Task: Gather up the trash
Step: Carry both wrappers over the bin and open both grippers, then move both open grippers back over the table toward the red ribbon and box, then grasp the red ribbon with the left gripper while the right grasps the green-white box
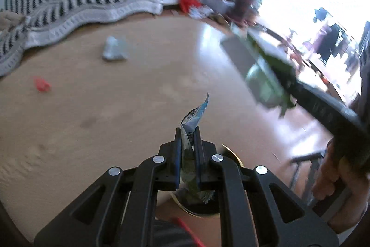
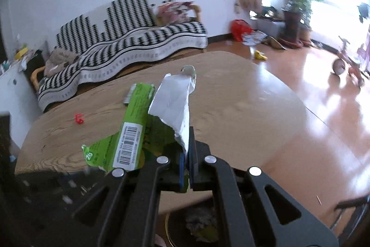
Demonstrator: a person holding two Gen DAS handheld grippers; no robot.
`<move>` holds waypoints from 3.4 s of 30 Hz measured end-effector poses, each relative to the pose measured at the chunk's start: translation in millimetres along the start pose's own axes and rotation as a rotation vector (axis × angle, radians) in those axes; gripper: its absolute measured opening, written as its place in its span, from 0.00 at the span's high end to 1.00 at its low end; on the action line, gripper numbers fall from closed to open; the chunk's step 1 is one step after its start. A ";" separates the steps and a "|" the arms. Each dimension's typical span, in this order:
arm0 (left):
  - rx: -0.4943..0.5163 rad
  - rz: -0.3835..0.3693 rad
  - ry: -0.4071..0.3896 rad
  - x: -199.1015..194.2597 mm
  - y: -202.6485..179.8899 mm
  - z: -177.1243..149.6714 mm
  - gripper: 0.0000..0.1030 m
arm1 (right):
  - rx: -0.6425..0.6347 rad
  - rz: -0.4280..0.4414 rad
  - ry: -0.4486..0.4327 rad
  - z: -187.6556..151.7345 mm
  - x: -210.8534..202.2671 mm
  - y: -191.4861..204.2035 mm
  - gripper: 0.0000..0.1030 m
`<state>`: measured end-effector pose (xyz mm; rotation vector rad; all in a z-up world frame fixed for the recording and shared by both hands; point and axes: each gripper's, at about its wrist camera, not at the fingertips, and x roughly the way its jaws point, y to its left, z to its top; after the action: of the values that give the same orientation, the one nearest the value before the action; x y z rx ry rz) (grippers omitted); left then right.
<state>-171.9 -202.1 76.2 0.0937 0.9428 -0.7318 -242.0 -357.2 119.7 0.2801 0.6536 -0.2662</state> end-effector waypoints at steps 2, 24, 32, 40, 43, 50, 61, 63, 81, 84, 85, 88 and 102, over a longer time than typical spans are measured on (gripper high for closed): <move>-0.010 -0.054 0.066 18.9 -23.2 -18.4 0.92 | 0.019 -0.022 0.007 -15.2 -14.8 -22.2 0.97; -0.017 -0.121 0.335 132.0 -48.8 -95.4 0.92 | 0.242 -0.049 0.407 -165.9 33.9 -132.1 0.97; -0.012 -0.131 0.335 135.8 -53.2 -99.9 0.92 | 0.242 -0.047 0.402 -159.4 43.4 -120.7 0.97; -0.070 -0.127 0.365 138.3 -43.4 -103.7 0.07 | 0.393 0.018 0.409 -161.8 45.8 -134.9 0.19; -0.062 -0.154 0.366 137.9 -46.9 -104.9 0.06 | 0.415 0.017 0.380 -158.4 39.7 -138.7 0.07; -0.058 -0.192 0.290 109.1 -48.5 -92.5 0.06 | 0.376 -0.040 0.278 -146.7 22.2 -136.4 0.07; -0.146 0.243 -0.060 10.3 78.8 -20.4 0.06 | 0.175 -0.002 0.138 -82.8 36.6 -67.5 0.07; -0.199 0.320 -0.062 5.4 111.0 -17.7 0.06 | 0.125 0.013 0.131 -70.1 49.0 -43.7 0.07; -0.310 0.513 -0.010 67.0 263.2 41.1 0.06 | -0.134 -0.079 0.293 -1.3 230.3 132.7 0.07; -0.320 0.525 -0.009 78.2 277.6 58.3 0.06 | -0.123 -0.117 0.297 7.3 258.6 144.5 0.06; -0.316 0.528 -0.007 81.9 281.4 62.2 0.06 | -0.119 -0.119 0.285 10.5 264.9 147.8 0.06; -0.318 0.528 -0.006 90.2 297.4 75.4 0.06 | -0.123 -0.111 0.284 21.8 285.0 159.2 0.06; -0.287 0.505 0.001 98.0 319.2 94.8 0.06 | -0.153 -0.073 0.292 59.5 341.1 181.1 0.05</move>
<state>125.1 -47.7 -15.9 0.0753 0.9643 -0.1283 110.8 -261.5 -18.5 0.1494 0.9695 -0.2453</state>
